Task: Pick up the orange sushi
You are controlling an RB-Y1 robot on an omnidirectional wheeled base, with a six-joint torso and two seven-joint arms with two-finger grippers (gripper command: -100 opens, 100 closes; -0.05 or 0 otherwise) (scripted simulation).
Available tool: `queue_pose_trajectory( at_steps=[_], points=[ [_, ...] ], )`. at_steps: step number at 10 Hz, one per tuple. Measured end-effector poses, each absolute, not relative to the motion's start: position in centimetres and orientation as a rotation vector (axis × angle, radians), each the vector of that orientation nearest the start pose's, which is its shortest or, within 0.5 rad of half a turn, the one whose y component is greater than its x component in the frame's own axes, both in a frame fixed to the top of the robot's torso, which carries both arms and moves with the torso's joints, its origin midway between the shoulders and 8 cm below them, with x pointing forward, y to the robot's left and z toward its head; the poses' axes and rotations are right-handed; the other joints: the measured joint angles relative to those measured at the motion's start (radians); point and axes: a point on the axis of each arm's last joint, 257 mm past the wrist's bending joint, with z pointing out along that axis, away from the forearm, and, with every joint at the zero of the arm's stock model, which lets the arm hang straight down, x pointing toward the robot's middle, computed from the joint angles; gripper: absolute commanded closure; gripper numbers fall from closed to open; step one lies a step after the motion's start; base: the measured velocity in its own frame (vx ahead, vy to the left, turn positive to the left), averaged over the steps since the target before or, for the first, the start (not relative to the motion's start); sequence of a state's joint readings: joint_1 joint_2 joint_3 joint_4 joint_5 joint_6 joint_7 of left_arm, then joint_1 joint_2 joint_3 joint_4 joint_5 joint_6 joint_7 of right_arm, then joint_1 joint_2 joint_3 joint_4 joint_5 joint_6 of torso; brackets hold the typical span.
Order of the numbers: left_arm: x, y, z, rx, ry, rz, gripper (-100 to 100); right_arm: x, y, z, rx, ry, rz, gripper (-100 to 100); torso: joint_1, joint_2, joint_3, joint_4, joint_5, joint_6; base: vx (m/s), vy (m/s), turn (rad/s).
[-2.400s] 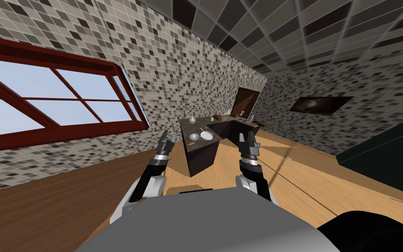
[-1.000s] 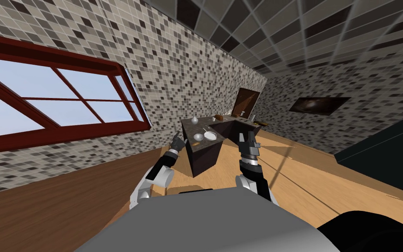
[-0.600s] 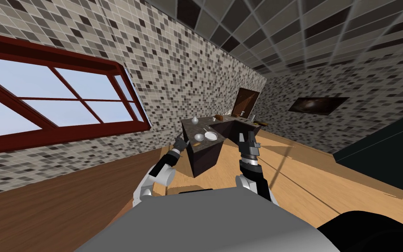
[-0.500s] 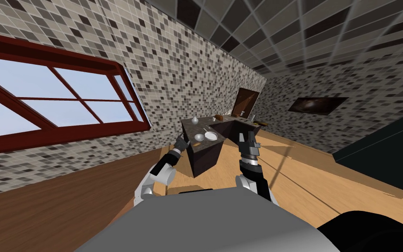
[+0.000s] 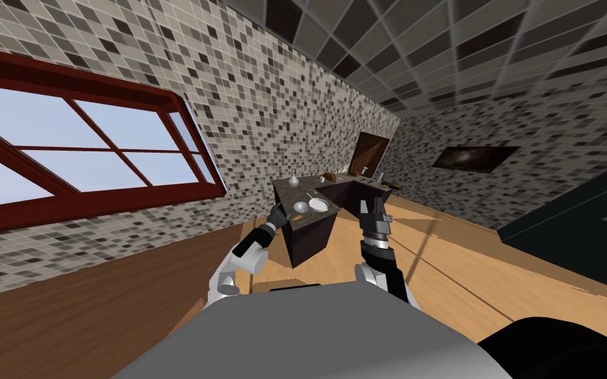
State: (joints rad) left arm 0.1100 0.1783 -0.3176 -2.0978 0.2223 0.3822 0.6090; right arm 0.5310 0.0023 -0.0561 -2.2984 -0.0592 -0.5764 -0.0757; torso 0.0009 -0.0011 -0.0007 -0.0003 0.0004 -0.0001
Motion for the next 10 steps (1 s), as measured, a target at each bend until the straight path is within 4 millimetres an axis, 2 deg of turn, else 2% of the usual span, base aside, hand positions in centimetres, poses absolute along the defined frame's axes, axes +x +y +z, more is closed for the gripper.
queue_pose_trajectory(
  at_steps=[3,10],
  points=[
    [47.4,6.8,-15.3,-1.731,1.256,-1.904,-100,31.9,-30.4,3.8,0.655,0.505,1.356,0,0.000,-0.001,-0.001,0.000,0.000,0.000,0.025,0.023,-0.018],
    [47.5,5.1,-19.0,-1.937,1.372,-1.811,-100,31.9,-30.4,3.8,0.655,0.505,1.356,0,-0.001,-0.001,0.000,0.000,0.000,0.000,0.026,0.011,-0.028]
  ],
)
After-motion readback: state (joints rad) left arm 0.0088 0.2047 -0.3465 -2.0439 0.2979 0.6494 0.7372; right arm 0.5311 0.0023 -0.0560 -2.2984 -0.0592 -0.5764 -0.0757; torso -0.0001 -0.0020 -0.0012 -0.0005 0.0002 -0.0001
